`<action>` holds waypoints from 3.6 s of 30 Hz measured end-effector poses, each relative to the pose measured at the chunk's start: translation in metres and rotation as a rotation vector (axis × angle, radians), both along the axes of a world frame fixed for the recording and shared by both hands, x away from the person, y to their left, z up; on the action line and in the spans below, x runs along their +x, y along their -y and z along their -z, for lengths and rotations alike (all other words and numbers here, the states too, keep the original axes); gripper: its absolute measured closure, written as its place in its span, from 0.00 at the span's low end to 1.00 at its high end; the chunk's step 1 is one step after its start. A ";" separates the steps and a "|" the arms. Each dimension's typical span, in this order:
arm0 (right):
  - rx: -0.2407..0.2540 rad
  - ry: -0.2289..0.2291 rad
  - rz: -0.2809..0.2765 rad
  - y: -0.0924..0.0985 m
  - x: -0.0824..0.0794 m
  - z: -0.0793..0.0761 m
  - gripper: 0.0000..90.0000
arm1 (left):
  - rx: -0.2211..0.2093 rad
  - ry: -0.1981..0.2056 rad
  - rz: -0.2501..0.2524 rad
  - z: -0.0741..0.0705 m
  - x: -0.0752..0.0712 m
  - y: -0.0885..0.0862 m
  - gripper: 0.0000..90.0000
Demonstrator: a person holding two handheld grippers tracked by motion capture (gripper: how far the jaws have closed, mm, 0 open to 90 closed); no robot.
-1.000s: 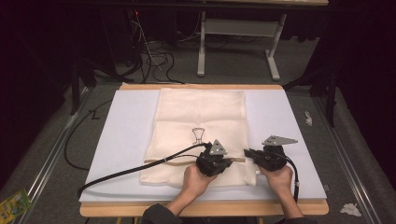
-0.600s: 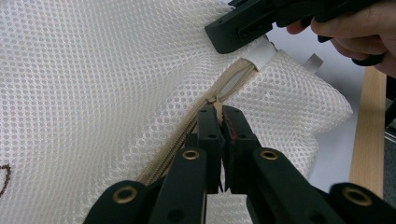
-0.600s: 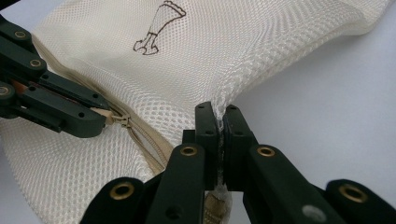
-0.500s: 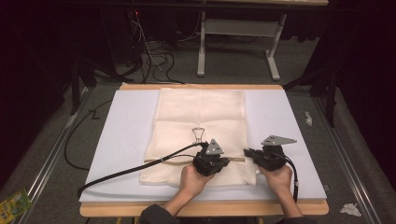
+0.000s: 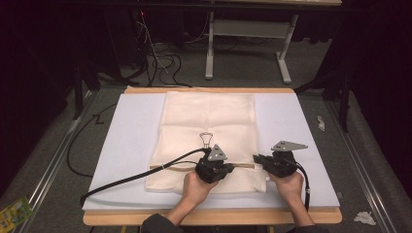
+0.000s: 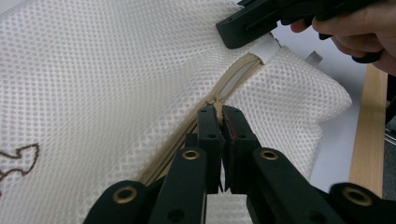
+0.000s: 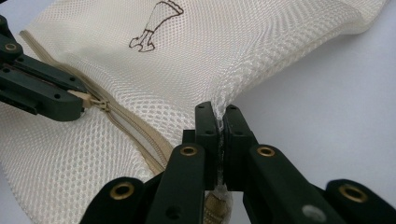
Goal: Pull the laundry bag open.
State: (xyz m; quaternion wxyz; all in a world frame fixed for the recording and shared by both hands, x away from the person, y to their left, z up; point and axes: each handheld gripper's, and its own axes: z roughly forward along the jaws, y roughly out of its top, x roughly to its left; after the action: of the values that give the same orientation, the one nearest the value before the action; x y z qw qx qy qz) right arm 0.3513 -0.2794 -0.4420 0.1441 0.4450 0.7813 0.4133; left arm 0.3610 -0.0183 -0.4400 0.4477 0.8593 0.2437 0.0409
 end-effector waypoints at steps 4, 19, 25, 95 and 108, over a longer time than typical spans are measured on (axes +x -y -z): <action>0.002 -0.002 0.001 -0.001 0.000 0.000 0.98 | -0.004 0.004 -0.008 -0.002 0.000 -0.005 0.97; -0.002 0.002 0.015 0.002 0.001 0.000 0.98 | -0.011 0.001 -0.037 -0.004 0.002 -0.027 0.97; -0.003 0.002 0.013 0.001 0.002 0.001 0.98 | -0.008 0.007 -0.043 -0.006 0.001 -0.035 0.97; -0.027 -0.021 0.031 -0.002 0.004 0.006 0.99 | -0.066 -0.001 -0.152 -0.010 -0.005 -0.111 0.97; -0.033 -0.025 0.037 -0.003 0.004 0.006 0.98 | -0.094 0.004 -0.189 -0.012 -0.006 -0.134 0.97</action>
State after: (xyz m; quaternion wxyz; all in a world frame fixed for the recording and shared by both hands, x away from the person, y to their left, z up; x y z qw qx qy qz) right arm 0.3553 -0.2761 -0.4482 0.1490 0.4621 0.7814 0.3921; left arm 0.3554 0.1160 -0.4281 0.4823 0.8104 0.3245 0.0730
